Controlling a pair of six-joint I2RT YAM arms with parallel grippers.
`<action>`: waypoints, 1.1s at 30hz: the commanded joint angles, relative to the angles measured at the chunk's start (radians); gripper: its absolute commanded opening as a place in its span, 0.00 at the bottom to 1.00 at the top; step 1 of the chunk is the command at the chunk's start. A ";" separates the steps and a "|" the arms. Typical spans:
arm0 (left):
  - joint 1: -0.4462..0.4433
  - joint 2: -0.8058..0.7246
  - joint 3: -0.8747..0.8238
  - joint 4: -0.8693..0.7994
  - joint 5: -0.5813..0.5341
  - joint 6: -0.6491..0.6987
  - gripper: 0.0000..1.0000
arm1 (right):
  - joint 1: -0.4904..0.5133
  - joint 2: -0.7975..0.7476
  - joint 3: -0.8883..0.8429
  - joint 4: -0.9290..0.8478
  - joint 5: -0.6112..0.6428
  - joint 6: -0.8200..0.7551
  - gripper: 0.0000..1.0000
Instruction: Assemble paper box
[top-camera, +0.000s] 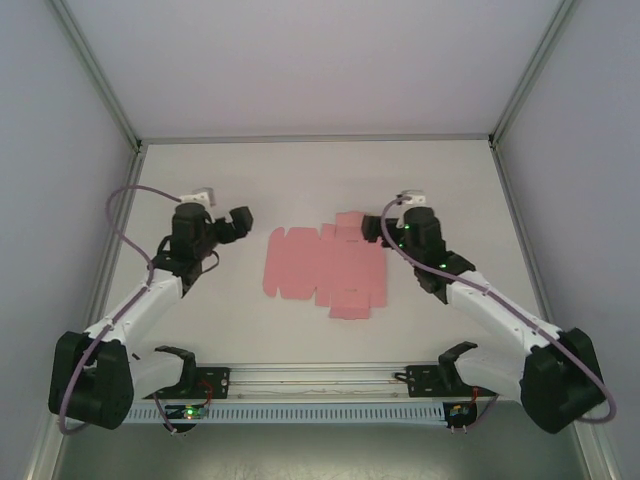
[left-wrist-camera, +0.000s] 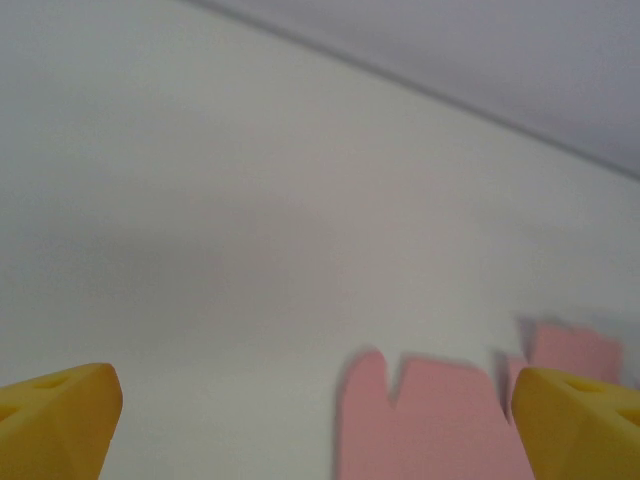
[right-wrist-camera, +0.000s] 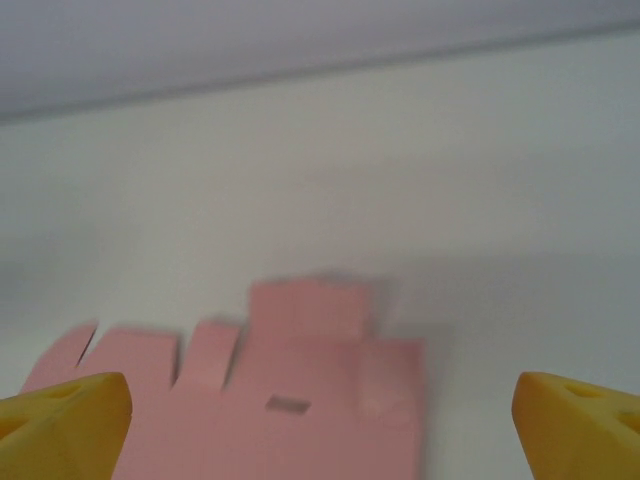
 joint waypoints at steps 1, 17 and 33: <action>-0.073 0.022 -0.002 -0.091 0.020 -0.077 1.00 | 0.038 0.093 0.017 -0.068 -0.098 0.069 0.95; -0.130 0.121 -0.028 -0.066 0.093 -0.083 1.00 | 0.001 0.450 0.006 -0.030 -0.114 0.120 0.91; -0.132 0.271 -0.061 0.092 0.313 -0.171 1.00 | -0.038 0.523 -0.080 0.063 -0.165 0.154 0.88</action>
